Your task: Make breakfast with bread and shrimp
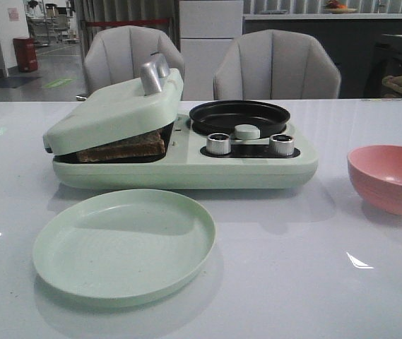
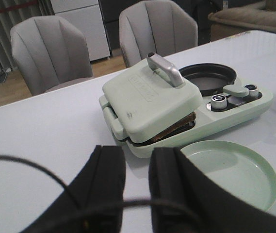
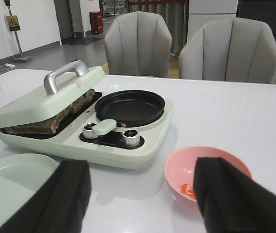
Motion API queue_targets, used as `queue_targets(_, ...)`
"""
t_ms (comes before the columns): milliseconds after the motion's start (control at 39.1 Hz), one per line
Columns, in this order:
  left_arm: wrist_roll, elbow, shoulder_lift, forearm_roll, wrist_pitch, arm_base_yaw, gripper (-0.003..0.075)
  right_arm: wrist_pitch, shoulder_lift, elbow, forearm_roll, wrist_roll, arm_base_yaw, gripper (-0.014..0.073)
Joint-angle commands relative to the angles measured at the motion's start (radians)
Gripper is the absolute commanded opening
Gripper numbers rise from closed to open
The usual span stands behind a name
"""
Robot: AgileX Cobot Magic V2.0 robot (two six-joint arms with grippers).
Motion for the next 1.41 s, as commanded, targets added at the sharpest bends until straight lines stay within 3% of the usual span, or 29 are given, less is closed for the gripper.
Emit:
queue_targets(0,-0.012,0.021,-0.050,-0.026,-0.122,-0.005,0.0239,-0.085,0.011,-0.028,0.004,-0.004,-0.004,0.0547)
queue_targets(409,-0.012,0.141,-0.062,-0.040,-0.226,-0.005,0.0232,-0.085,0.011,-0.028,0.004,-0.004,-0.004,0.0547)
queue_targets(563,-0.012,0.141,-0.062,-0.047,-0.224,-0.005,0.0106,-0.085,0.011,-0.028,0.004,-0.004,-0.004,0.0547)
queue_targets(1381,-0.012,0.141,-0.062,-0.047,-0.226,-0.005,0.0114,-0.085,0.011,-0.028,0.004,-0.004,-0.004,0.0547)
